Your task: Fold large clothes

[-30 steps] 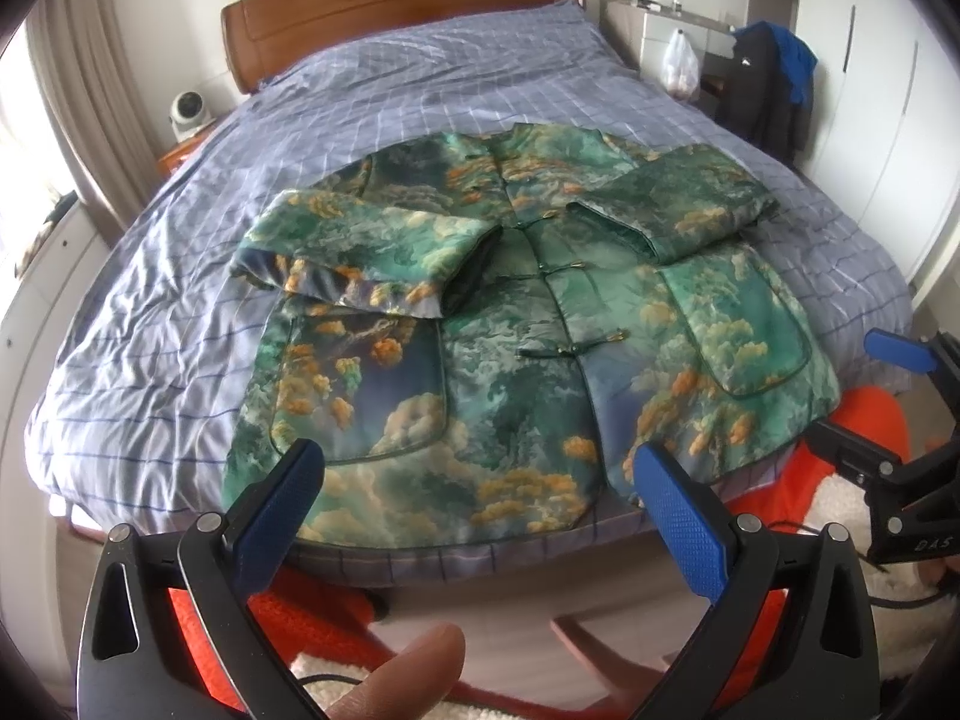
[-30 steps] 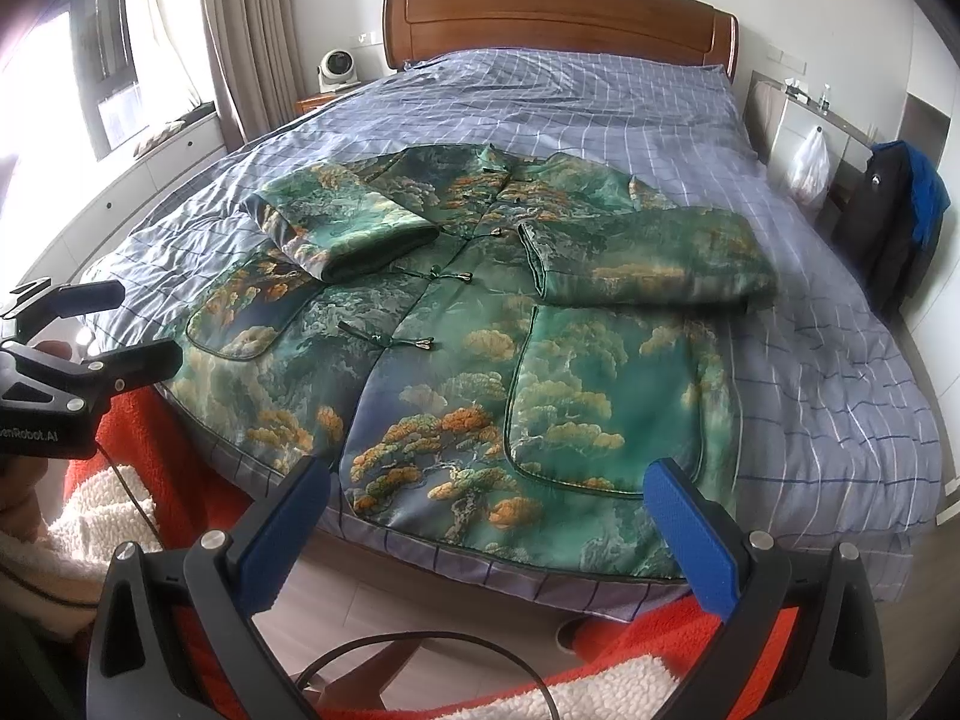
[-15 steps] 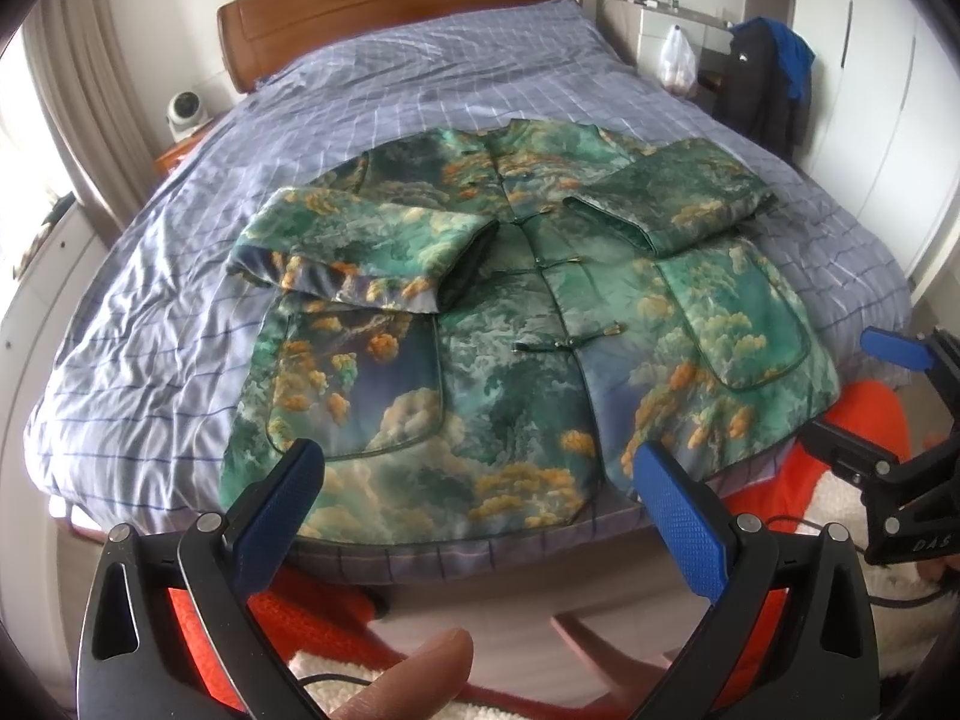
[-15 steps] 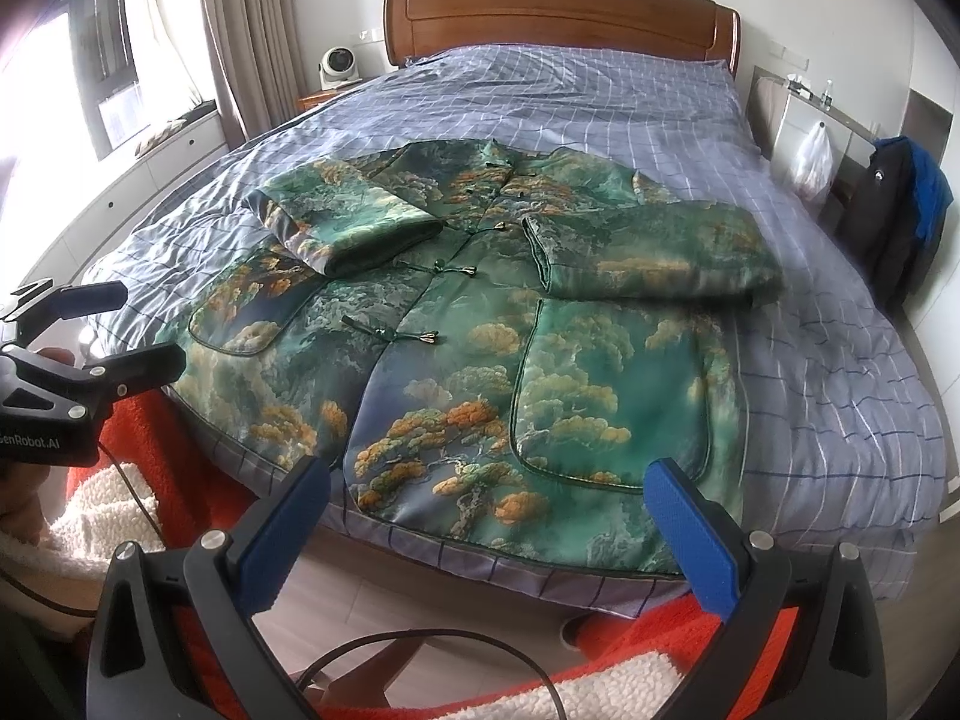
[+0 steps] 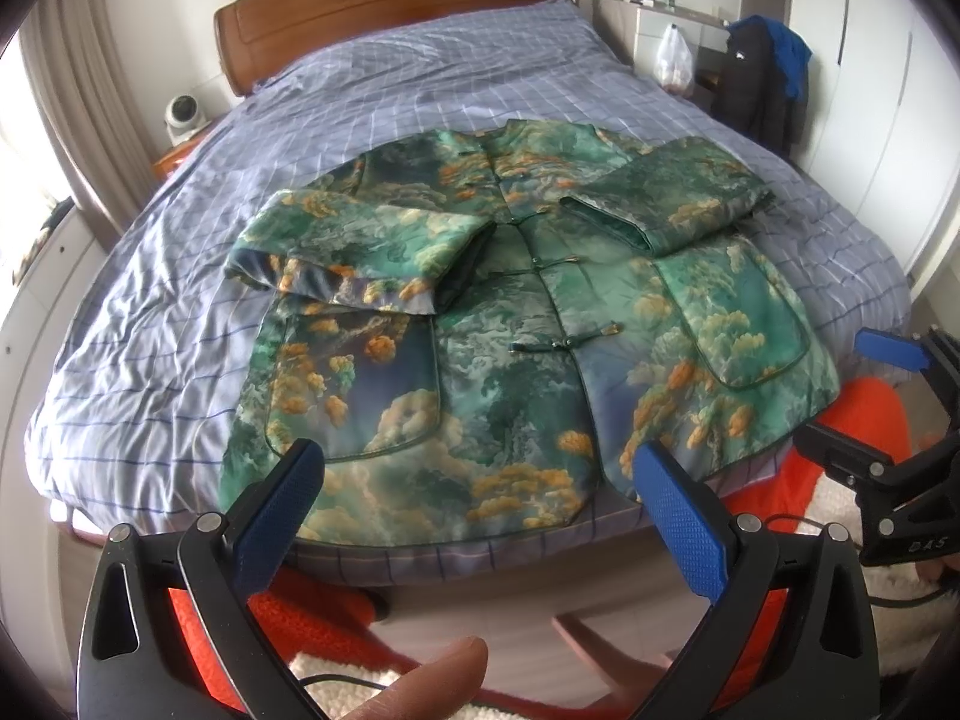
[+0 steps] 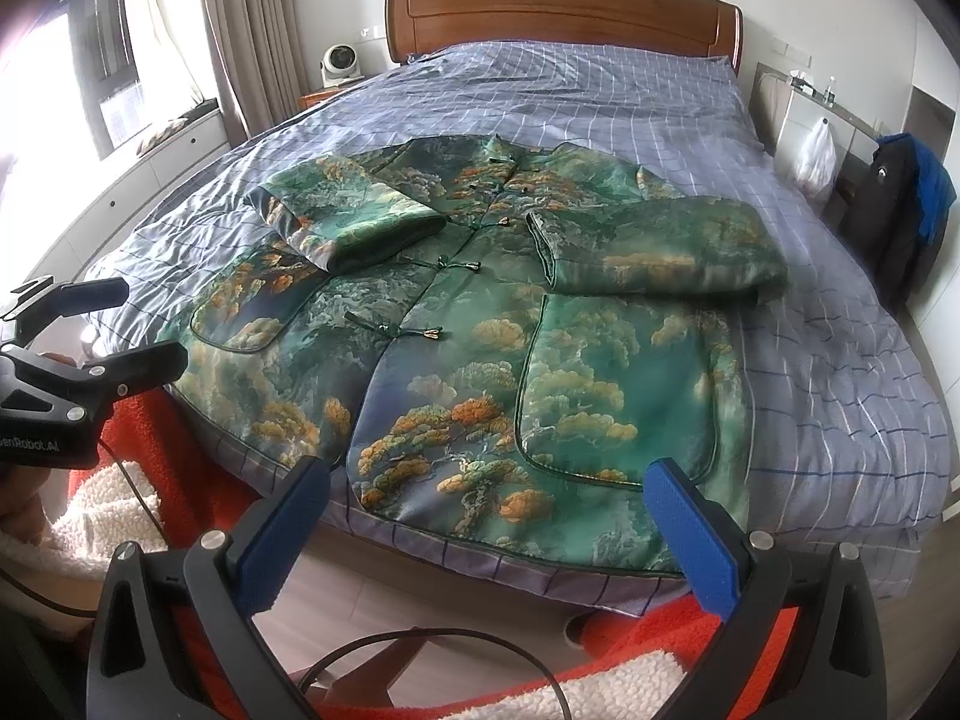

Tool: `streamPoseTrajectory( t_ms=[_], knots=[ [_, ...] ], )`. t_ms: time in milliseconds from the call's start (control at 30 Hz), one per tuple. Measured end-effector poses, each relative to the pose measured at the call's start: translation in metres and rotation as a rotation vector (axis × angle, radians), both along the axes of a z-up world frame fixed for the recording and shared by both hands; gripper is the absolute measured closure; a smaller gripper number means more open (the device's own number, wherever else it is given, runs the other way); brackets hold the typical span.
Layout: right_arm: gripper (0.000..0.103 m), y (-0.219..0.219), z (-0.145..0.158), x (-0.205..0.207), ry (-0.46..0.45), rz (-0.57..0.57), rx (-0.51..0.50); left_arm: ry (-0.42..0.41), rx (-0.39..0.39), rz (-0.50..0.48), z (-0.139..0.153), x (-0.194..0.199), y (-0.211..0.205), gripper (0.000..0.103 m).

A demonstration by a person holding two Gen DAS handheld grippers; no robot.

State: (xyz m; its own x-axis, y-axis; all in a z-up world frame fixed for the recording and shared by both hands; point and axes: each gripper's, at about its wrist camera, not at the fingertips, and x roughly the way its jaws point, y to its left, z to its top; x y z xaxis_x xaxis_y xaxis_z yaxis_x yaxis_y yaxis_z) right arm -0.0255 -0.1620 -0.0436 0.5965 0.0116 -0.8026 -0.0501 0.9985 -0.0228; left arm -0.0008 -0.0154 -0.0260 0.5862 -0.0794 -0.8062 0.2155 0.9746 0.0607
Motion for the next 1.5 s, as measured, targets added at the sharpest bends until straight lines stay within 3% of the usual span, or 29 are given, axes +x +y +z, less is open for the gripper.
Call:
streamPoseTrajectory(
  t_ms=[1500],
  knots=[
    [0.000, 0.001, -0.002, -0.001, 0.006, -0.011, -0.014, -0.003, -0.004, 0.008, -0.006, -0.001, 0.002, 0.000]
  ],
)
